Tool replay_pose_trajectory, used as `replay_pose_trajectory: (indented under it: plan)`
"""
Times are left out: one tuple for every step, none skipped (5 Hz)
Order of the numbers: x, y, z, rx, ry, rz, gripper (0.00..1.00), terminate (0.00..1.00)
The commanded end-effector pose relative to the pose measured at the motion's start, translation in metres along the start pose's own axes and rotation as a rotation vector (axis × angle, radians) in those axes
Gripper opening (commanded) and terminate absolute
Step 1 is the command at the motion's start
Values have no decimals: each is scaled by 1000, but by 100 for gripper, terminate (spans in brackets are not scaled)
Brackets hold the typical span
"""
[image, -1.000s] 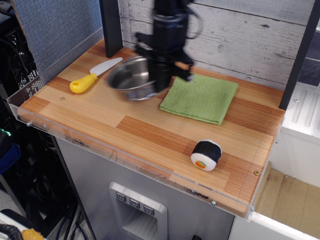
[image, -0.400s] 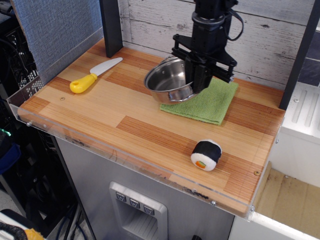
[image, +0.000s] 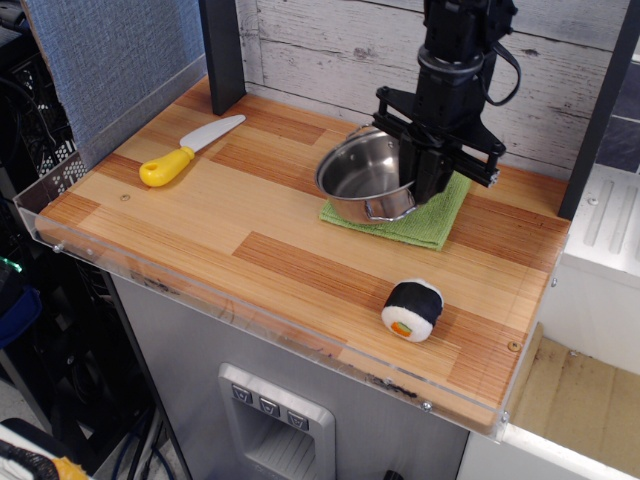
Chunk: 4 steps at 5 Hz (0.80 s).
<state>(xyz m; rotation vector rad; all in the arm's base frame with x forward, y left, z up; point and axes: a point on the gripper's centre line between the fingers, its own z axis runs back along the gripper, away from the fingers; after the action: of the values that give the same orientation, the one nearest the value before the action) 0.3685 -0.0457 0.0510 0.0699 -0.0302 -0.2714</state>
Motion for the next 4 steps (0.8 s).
replay_pose_trajectory:
  plan:
    - [19,2,10,2,-57,1,0,0]
    - [22,2,10,13,-54,-1,0,0]
    - [19,6,15,-34,-69,-7,100,0]
    - [14,8,26,-39,-79,-7,100,0]
